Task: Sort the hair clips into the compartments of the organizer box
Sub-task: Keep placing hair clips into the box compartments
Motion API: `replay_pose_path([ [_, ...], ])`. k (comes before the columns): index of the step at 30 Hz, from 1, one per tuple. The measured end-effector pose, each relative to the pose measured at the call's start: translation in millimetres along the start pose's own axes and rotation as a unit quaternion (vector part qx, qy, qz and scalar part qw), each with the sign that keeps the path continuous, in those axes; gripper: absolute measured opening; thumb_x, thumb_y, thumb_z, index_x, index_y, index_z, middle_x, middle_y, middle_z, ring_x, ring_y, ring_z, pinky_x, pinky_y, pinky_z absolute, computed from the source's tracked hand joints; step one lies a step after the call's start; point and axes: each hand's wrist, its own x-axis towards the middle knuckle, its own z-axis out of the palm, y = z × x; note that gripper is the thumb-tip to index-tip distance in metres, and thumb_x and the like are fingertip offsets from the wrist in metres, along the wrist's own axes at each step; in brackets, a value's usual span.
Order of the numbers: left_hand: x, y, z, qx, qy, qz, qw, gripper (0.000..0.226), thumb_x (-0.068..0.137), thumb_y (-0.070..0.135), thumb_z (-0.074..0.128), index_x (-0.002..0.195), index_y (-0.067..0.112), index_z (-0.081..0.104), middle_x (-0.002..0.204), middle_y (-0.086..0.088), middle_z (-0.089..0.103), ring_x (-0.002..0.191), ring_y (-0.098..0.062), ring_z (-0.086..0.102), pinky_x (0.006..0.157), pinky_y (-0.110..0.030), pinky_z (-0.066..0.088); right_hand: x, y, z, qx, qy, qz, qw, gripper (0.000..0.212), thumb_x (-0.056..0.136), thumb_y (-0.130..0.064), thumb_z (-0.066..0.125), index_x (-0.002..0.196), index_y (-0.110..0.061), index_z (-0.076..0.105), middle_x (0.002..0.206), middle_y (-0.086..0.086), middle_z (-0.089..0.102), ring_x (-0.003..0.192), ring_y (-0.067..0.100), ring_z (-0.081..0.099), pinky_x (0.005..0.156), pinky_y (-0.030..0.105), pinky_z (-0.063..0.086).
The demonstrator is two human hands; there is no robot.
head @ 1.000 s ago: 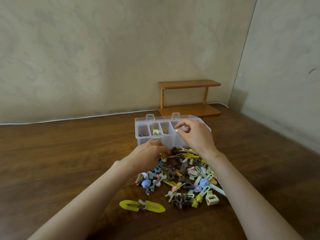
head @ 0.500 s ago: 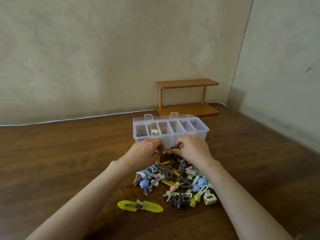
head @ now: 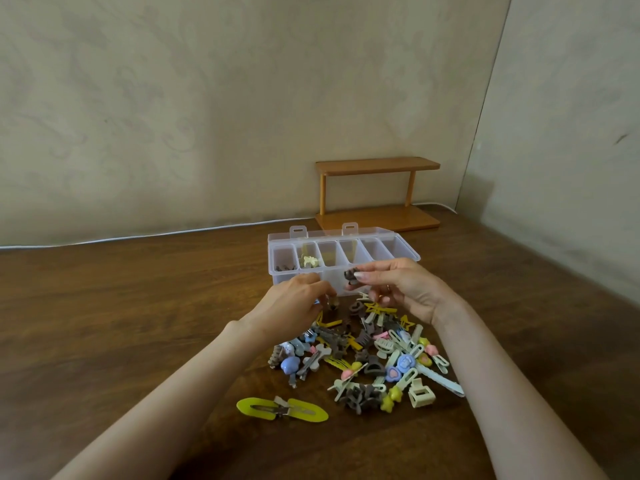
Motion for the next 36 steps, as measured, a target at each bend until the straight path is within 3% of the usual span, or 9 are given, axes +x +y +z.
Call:
replay_pose_path([
  [5,-2.7,2.1,-0.7,0.006,0.011,0.006,1.0,0.029,0.093,0.017,0.048,0.122,0.022,0.053,0.121,0.002,0.048,0.1,-0.014,0.053,0.075,-0.028,0.052,1.6,0.2,-2.2,0.029,-0.015,-0.006,0.999,0.044,0.067,-0.014,0.071,0.108,0.0,0.067,0.096,0.018,0.072,0.046,0.008,0.051,0.038,0.012,0.039],
  [9,-3.0,3.0,-1.2,0.009,0.025,0.019,0.999,0.028,0.091,0.012,0.05,0.117,0.02,0.056,0.122,0.002,0.046,0.106,-0.014,0.051,0.079,-0.026,0.052,2.9,0.8,6.7,-0.007,0.084,-0.097,0.992,0.024,0.075,-0.01,0.073,0.099,-0.007,0.07,0.089,0.008,0.072,0.049,0.006,0.049,0.041,0.012,0.038],
  [13,-2.1,3.5,-2.1,0.0,0.015,0.016,1.0,0.027,0.09,0.01,0.05,0.114,0.019,0.058,0.123,0.002,0.051,0.107,-0.016,0.053,0.08,-0.033,0.053,22.3,1.1,24.8,-0.183,0.242,-0.244,0.921,0.015,0.083,-0.018,0.07,0.098,-0.021,0.07,0.09,-0.011,0.067,0.078,0.002,0.058,0.064,0.022,0.049],
  [16,-1.1,2.5,-1.1,0.003,0.006,0.006,1.0,0.026,0.09,0.011,0.049,0.114,0.02,0.056,0.12,0.002,0.054,0.101,-0.016,0.055,0.077,-0.031,0.053,27.6,3.8,31.9,-0.342,0.249,-0.256,0.869,0.025,0.084,-0.029,0.069,0.108,-0.028,0.066,0.096,-0.016,0.065,0.077,0.0,0.053,0.06,0.015,0.038],
  [19,-0.4,1.0,0.1,0.003,0.006,0.003,1.0,0.026,0.09,0.011,0.048,0.113,0.02,0.055,0.119,0.002,0.055,0.098,-0.015,0.055,0.072,-0.024,0.049,16.3,1.2,19.1,-0.376,0.265,-0.259,0.849,0.017,0.086,-0.023,0.067,0.102,-0.028,0.067,0.093,-0.012,0.065,0.082,0.002,0.056,0.063,0.014,0.039],
  [23,-0.2,1.4,1.4,-0.002,0.001,-0.001,1.0,0.027,0.089,0.008,0.048,0.113,0.021,0.053,0.118,0.002,0.055,0.097,-0.014,0.055,0.071,-0.024,0.047,0.7,-1.9,-2.2,-0.447,0.14,-0.148,0.871,0.02,0.087,-0.014,0.064,0.084,-0.034,0.066,0.093,-0.01,0.067,0.079,-0.002,0.056,0.065,0.018,0.042],
  [27,-0.3,1.5,1.7,0.003,0.004,-0.007,1.0,0.026,0.09,0.011,0.049,0.114,0.022,0.052,0.12,0.004,0.055,0.098,-0.014,0.056,0.07,-0.024,0.049,-3.4,0.6,1.6,-0.498,0.028,-0.073,0.864,0.037,0.084,0.002,0.06,0.094,-0.032,0.07,0.099,-0.008,0.065,0.09,0.001,0.057,0.071,0.021,0.046],
  [30,-0.3,1.4,1.7,0.008,0.002,-0.01,1.0,0.025,0.091,0.015,0.05,0.114,0.023,0.051,0.12,0.004,0.054,0.096,-0.014,0.056,0.07,-0.026,0.051,-1.7,2.5,5.3,-0.512,0.011,-0.069,0.856,0.036,0.081,-0.002,0.066,0.099,-0.033,0.07,0.096,-0.012,0.061,0.099,0.006,0.056,0.08,0.026,0.046],
  [36,-0.3,1.5,1.7,0.014,0.008,-0.004,1.0,0.022,0.092,0.017,0.048,0.113,0.023,0.052,0.117,0.004,0.054,0.094,-0.014,0.055,0.068,-0.024,0.048,0.7,5.7,12.8,-0.52,0.039,-0.11,0.846,0.012,0.08,-0.02,0.073,0.089,-0.028,0.071,0.089,-0.011,0.063,0.086,0.004,0.056,0.064,0.016,0.038],
])
